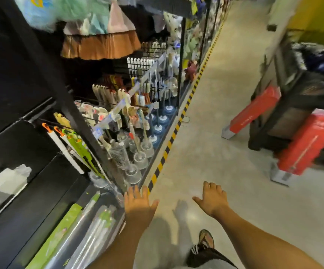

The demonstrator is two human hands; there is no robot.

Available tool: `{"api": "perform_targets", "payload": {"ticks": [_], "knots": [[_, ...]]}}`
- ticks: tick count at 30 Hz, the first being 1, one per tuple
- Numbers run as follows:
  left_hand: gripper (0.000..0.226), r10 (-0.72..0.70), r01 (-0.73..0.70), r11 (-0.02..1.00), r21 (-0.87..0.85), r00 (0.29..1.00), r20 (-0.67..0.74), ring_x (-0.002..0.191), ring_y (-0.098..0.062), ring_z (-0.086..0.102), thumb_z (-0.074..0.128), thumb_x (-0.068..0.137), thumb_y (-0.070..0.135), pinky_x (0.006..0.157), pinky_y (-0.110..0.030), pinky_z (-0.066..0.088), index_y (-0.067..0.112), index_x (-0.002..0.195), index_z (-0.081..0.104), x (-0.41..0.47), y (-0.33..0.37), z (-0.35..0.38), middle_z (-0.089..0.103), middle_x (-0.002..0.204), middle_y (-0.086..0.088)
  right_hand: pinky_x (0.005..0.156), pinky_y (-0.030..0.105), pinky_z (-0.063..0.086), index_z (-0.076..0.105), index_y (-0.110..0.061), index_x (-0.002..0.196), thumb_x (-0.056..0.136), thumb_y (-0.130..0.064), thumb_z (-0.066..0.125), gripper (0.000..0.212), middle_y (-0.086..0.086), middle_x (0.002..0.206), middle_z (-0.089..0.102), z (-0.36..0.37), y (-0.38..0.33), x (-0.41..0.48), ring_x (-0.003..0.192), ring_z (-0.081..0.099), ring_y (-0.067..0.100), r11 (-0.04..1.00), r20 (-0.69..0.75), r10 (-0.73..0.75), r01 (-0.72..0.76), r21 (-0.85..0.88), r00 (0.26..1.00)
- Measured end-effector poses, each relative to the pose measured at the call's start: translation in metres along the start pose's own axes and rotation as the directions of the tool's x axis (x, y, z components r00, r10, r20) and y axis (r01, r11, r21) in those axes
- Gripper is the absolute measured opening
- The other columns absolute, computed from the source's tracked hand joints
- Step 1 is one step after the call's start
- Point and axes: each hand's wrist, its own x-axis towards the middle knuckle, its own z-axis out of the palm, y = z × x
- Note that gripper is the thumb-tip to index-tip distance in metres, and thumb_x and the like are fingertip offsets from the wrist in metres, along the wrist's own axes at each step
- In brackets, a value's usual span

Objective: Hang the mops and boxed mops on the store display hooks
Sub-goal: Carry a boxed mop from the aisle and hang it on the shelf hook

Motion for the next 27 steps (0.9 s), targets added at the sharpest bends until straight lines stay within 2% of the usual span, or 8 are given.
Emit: {"api": "perform_targets", "payload": {"ticks": [2,4,5,7,8,10,19,27], "knots": [[0.088,0.051,-0.051,0.998,0.023,0.998,0.024,0.090,-0.045,0.068,0.016,0.095,0.066,0.082,-0.059,0.054,0.001,0.108,0.073,0.027,0.027,0.002,0.070,0.099,-0.028,0.106,0.043,0.035,0.029,-0.011,0.144,0.094,-0.059,0.042,0.071,0.014,0.145,0.040,-0.011,0.028,0.015,0.133,0.037,0.034,0.999,-0.004,0.044,-0.044,0.027,0.999],[0.087,0.063,-0.066,0.996,0.055,0.996,0.057,0.095,-0.045,0.067,0.018,0.092,0.068,0.085,-0.059,0.053,0.001,0.114,0.069,0.050,0.062,-0.006,0.069,0.105,-0.027,0.106,0.043,0.035,0.029,-0.010,0.145,0.094,-0.058,0.042,0.071,0.014,0.145,0.040,-0.022,0.057,0.033,0.133,0.038,0.034,0.996,0.001,0.083,-0.083,0.045,0.997],[0.083,0.060,-0.065,0.994,0.082,0.996,0.067,0.105,-0.045,0.063,0.024,0.090,0.068,0.092,-0.058,0.050,0.003,0.122,0.065,0.059,0.082,-0.015,0.066,0.115,-0.027,0.106,0.043,0.035,0.029,-0.010,0.145,0.094,-0.058,0.042,0.071,0.014,0.144,0.040,-0.028,0.072,0.041,0.133,0.038,0.034,0.993,0.005,0.103,-0.103,0.052,0.995],[0.078,0.048,-0.056,0.994,0.098,0.996,0.077,0.135,-0.040,0.041,0.029,0.092,0.068,0.113,-0.053,0.031,0.012,0.147,0.040,0.077,0.122,-0.023,0.042,0.147,-0.023,0.106,0.043,0.035,0.029,-0.010,0.145,0.095,-0.058,0.042,0.070,0.014,0.145,0.040,-0.039,0.101,0.058,0.133,0.038,0.035,0.987,0.014,0.145,-0.145,0.071,0.989],[0.079,0.060,-0.073,0.990,0.117,0.992,0.112,0.144,-0.036,0.028,0.028,0.094,0.068,0.118,-0.049,0.021,0.016,0.153,0.026,0.087,0.140,-0.025,0.028,0.156,-0.020,0.106,0.043,0.035,0.030,-0.011,0.144,0.095,-0.058,0.042,0.070,0.014,0.144,0.040,-0.044,0.116,0.065,0.132,0.038,0.034,0.983,0.019,0.164,-0.165,0.083,0.986],[0.079,0.095,-0.109,0.987,0.122,0.988,0.122,0.149,-0.033,0.014,0.025,0.095,0.067,0.120,-0.046,0.011,0.018,0.156,0.013,0.109,0.177,-0.023,0.015,0.161,-0.018,0.106,0.043,0.035,0.030,-0.011,0.144,0.095,-0.058,0.042,0.070,0.014,0.144,0.041,-0.054,0.147,0.079,0.133,0.038,0.034,0.973,0.028,0.201,-0.203,0.112,0.979],[0.078,0.283,-0.308,0.946,0.101,0.937,0.206,0.151,-0.031,0.004,0.021,0.096,0.067,0.123,-0.043,0.004,0.020,0.157,0.004,0.187,0.332,-0.016,0.002,0.163,-0.014,0.102,0.040,0.038,0.033,-0.010,0.141,0.095,-0.058,0.041,0.067,0.013,0.140,0.044,-0.087,0.270,0.122,0.129,0.041,0.032,0.867,0.072,0.428,-0.432,0.248,0.901],[0.079,0.329,-0.379,0.916,0.134,0.897,0.295,0.150,-0.032,0.005,0.021,0.095,0.067,0.123,-0.044,0.004,0.021,0.157,0.004,0.269,0.360,-0.015,0.002,0.163,-0.016,0.105,0.041,0.036,0.031,-0.009,0.142,0.095,-0.057,0.042,0.068,0.013,0.140,0.043,-0.094,0.279,0.184,0.132,0.038,0.033,0.787,0.194,0.497,-0.533,0.309,0.846]]}}
